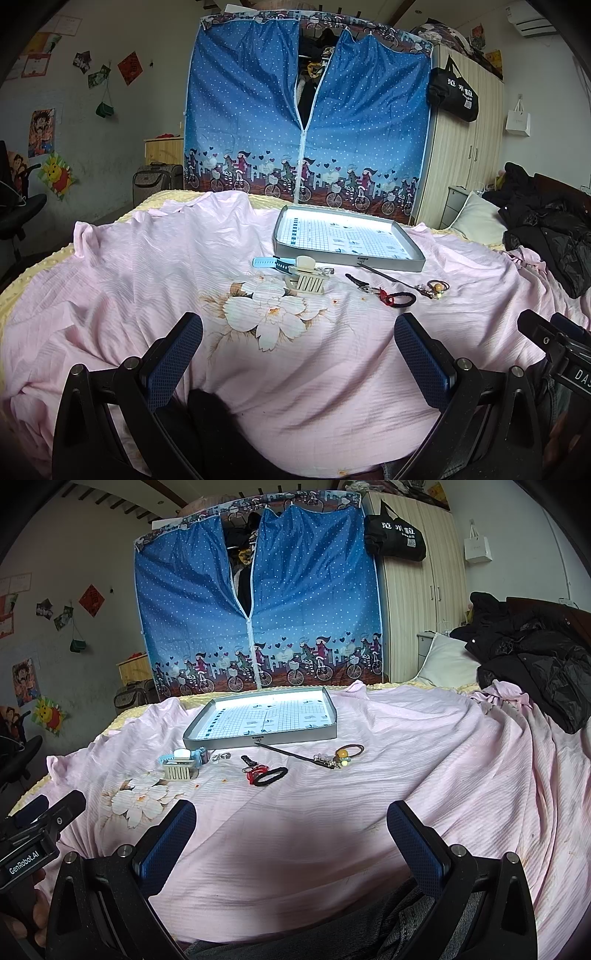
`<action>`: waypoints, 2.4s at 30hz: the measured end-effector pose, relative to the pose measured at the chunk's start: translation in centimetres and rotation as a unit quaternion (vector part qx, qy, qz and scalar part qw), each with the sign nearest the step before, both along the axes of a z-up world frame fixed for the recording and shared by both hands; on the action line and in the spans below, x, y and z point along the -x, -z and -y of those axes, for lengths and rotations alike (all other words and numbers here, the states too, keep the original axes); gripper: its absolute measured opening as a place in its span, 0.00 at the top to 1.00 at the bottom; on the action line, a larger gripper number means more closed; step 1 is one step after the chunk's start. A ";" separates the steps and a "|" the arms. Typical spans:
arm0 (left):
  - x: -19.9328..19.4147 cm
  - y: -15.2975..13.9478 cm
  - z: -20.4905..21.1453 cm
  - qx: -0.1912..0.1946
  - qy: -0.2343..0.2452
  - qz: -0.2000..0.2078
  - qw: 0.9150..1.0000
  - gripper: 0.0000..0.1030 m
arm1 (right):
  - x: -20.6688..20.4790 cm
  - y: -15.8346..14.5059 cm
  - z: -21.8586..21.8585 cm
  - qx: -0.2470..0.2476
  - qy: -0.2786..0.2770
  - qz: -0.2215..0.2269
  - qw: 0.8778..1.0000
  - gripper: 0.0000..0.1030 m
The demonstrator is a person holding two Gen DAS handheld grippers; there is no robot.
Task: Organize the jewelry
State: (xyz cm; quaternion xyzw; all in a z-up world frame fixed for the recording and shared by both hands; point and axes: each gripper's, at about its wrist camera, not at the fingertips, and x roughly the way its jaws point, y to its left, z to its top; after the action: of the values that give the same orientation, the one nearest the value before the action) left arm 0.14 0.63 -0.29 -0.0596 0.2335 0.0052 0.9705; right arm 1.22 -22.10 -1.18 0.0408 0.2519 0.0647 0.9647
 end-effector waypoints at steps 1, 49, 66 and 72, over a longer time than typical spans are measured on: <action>0.0 0.0 0.0 0.000 0.000 0.000 1.000 0.02 | 0.0 0.0 0.0 0.000 0.000 0.000 1.000 0.00; -20.0 7.3 -1.3 -0.062 0.078 -0.124 0.987 0.02 | -24.7 7.3 0.9 -0.049 -0.143 -0.269 0.951 0.23; -23.1 9.7 -1.7 -0.048 0.090 -0.160 0.982 0.34 | -25.6 10.9 -0.1 -0.072 -0.177 -0.320 0.928 0.70; -22.9 9.8 -1.8 -0.051 0.080 -0.153 0.984 0.42 | -25.5 11.1 -0.2 -0.070 -0.174 -0.320 0.929 0.72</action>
State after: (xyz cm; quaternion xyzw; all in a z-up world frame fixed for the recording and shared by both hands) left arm 23.05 2.42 -10.09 0.0101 0.3825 -0.0513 0.9225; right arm 26.75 -21.94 -12.24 0.0820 0.5448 0.2330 0.8014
